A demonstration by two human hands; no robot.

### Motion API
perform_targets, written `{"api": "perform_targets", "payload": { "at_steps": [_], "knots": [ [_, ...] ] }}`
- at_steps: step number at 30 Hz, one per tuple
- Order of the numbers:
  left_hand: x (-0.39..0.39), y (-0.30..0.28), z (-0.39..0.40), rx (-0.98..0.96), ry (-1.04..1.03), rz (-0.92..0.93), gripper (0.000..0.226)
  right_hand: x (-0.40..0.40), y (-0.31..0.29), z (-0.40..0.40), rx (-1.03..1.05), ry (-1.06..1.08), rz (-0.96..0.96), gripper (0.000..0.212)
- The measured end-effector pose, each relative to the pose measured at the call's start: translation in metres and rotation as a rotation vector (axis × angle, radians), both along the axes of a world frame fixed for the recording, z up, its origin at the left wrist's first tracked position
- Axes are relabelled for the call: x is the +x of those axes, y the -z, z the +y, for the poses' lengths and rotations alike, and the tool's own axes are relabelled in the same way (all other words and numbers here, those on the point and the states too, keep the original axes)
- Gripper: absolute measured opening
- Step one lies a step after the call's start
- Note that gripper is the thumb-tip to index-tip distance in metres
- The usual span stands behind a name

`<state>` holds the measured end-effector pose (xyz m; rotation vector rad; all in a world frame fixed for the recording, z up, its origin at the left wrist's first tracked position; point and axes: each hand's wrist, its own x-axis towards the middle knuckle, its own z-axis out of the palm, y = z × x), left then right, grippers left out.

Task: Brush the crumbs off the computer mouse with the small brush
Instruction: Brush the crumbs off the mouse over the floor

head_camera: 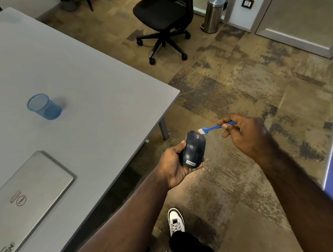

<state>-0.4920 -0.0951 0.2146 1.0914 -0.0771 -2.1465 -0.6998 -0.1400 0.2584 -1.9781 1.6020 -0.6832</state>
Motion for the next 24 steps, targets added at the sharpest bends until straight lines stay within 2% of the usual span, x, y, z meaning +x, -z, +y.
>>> {"api": "perform_targets", "payload": {
  "at_steps": [4, 8, 13, 17, 21, 24],
  "knots": [
    [-0.0008, -0.0006, -0.0002, -0.023, 0.002, -0.023, 0.039, 0.0021, -0.0039, 0.0015, 0.056, -0.1, -0.09, 0.021],
    [-0.0009, -0.0021, 0.0006, -0.023, -0.012, -0.007, 0.036, 0.0034, -0.0051, -0.0026, 0.016, 0.004, 0.007, 0.017],
    [0.0008, -0.0015, -0.0001, -0.029, -0.018, -0.017, 0.039, 0.0031, -0.0083, 0.0006, 0.019, -0.101, -0.06, 0.024],
    [0.0044, 0.0003, 0.0009, -0.017, -0.036, 0.004, 0.042, 0.0031, -0.0081, 0.0002, -0.021, 0.0, -0.005, 0.018],
    [0.0042, 0.0009, -0.0003, -0.021, -0.055, 0.039, 0.046, 0.0028, -0.0066, 0.0056, 0.003, -0.092, -0.107, 0.026],
    [0.0046, 0.0026, 0.0001, -0.015, -0.058, 0.097, 0.053, 0.0037, -0.0081, 0.0033, -0.053, 0.002, -0.093, 0.027]
  ]
}}
